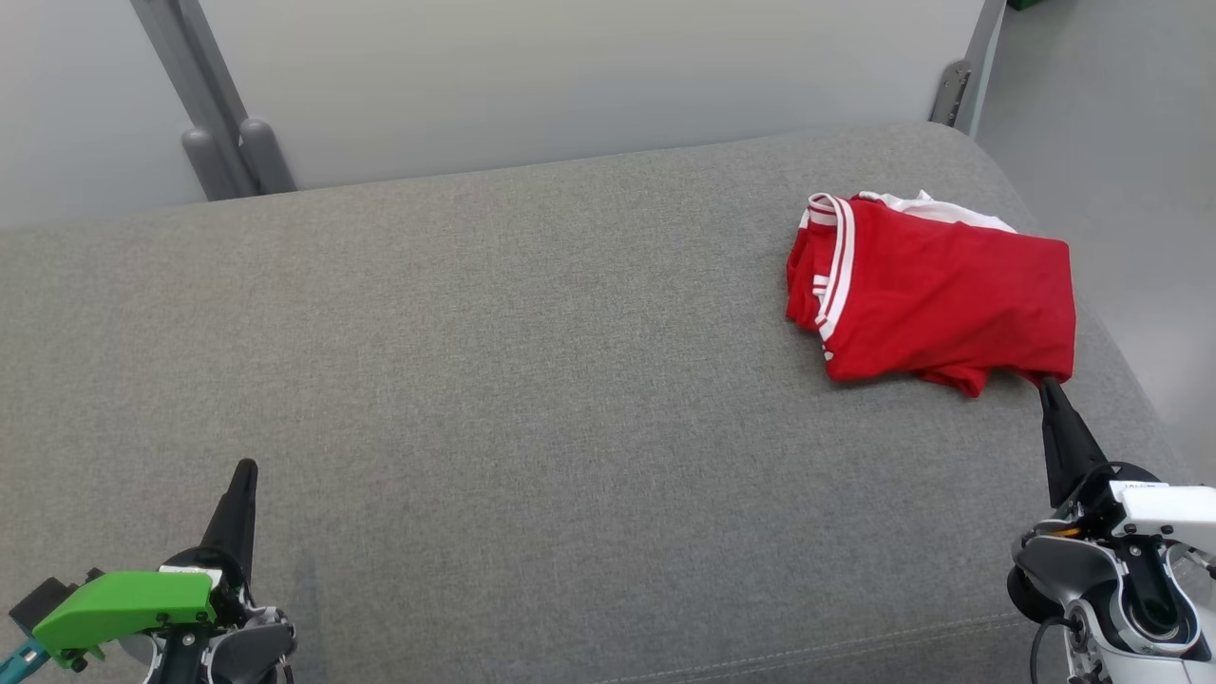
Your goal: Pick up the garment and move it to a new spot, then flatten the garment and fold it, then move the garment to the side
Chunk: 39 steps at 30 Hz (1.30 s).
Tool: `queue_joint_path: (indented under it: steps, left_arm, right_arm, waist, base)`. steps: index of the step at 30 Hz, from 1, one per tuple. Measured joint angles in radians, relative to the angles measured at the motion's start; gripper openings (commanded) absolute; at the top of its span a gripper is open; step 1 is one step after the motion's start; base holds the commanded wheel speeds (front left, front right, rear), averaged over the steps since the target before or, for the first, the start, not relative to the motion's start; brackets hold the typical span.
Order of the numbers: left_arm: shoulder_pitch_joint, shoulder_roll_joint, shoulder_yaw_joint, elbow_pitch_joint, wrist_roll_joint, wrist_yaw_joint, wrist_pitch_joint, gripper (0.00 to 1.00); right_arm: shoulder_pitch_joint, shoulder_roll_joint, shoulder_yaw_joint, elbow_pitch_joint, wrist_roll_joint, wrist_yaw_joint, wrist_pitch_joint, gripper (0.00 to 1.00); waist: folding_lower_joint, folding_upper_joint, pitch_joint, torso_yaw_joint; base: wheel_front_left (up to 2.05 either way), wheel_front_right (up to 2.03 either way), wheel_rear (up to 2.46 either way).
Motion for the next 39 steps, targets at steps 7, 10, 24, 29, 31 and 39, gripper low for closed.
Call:
queue_joint_path:
  steps: [7,10,24,29,31,39]
  left_arm:
    - [0.000,0.000,0.000,-0.001,0.000,0.000,0.000,0.00]
    - [0.000,0.000,0.000,-0.001,0.000,0.000,0.000,0.00]
    - [0.000,0.000,0.001,-0.002,0.000,0.000,0.000,0.00]
    - [0.000,0.000,0.001,-0.002,0.000,0.000,0.000,0.00]
    - [0.000,0.000,0.001,-0.002,0.000,0.000,0.000,0.00]
    - [0.000,0.000,0.001,-0.002,0.000,0.000,0.000,0.00]
  right_arm:
    - [0.000,0.000,0.000,0.000,0.000,0.000,0.000,0.00]
    - [0.000,0.000,0.000,0.000,0.000,0.000,0.000,0.00]
    - [0.000,0.001,-0.001,0.000,0.000,0.000,0.000,0.00]
    - [0.000,0.001,-0.001,0.000,0.000,0.000,0.000,0.00]
    - [0.000,0.001,-0.001,0.000,0.000,0.000,0.000,0.00]
    - [0.000,0.001,-0.001,0.000,0.000,0.000,0.000,0.00]
  waist:
    - [0.0000,0.0000,0.000,0.000]
    - [0.0000,0.0000,0.000,0.000]
    - [0.0000,0.0000,0.000,0.000]
    - [0.0000,0.0000,0.000,0.000]
    - [0.0000,0.0000,0.000,0.000]
    - [0.0000,0.0000,0.000,0.000]
  base:
    - [0.00,0.00,0.00]
    - [0.00,0.00,0.00]
    - [0.00,0.00,0.00]
    - [0.00,0.00,0.00]
    - [0.00,0.00,0.00]
    - [0.00,0.00,0.00]
